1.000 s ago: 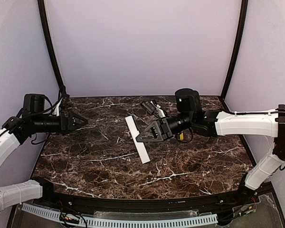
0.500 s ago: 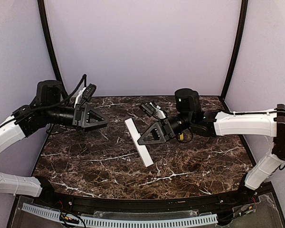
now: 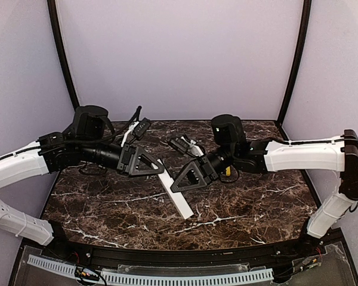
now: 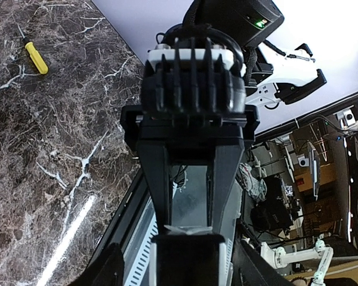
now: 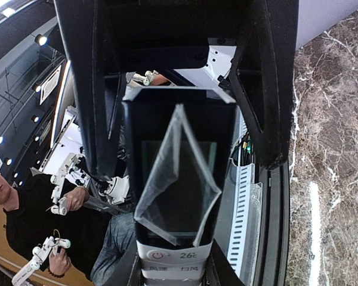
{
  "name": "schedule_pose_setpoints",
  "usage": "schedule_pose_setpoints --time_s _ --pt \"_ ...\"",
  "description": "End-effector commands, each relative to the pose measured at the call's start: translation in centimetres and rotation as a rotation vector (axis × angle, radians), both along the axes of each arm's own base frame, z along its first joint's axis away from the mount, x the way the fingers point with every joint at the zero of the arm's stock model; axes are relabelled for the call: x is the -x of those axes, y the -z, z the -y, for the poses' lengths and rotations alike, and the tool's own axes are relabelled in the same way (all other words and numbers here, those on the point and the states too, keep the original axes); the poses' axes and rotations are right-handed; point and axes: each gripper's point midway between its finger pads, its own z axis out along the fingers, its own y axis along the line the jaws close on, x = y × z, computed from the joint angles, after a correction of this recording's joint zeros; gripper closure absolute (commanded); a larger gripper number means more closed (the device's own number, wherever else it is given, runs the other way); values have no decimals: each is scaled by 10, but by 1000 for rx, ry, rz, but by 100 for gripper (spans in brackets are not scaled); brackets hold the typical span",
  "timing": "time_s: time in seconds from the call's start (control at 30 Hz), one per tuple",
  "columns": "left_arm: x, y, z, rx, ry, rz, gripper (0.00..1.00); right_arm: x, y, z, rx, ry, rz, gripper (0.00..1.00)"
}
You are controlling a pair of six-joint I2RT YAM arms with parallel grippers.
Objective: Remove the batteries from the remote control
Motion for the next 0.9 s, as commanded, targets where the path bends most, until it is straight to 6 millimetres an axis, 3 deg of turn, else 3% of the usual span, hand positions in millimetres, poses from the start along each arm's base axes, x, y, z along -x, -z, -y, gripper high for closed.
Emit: schedule_pose_setpoints --time_s 0.0,0.2,0.43,0.5,0.57,0.73,0.87 --pt "-3 -15 5 39 -8 34 42 5 -14 -3 -53 -37 43 98" --pt "-2 -10 7 32 -5 19 66 4 -16 -5 -58 -34 50 99" --pt "-3 -10 4 33 -28 14 84 -2 -15 -8 -46 14 73 95" --pt "-5 -9 3 28 -46 4 87 -6 -16 -9 -44 37 83 82" --pt "-9 -8 2 24 -77 -9 88 -9 -22 -9 -49 68 100 59" --pt "-23 -9 -1 35 -195 -57 93 -28 -34 -3 -48 239 177 13" --pt "-37 2 -8 1 -320 -134 95 -50 -38 15 -44 452 275 5"
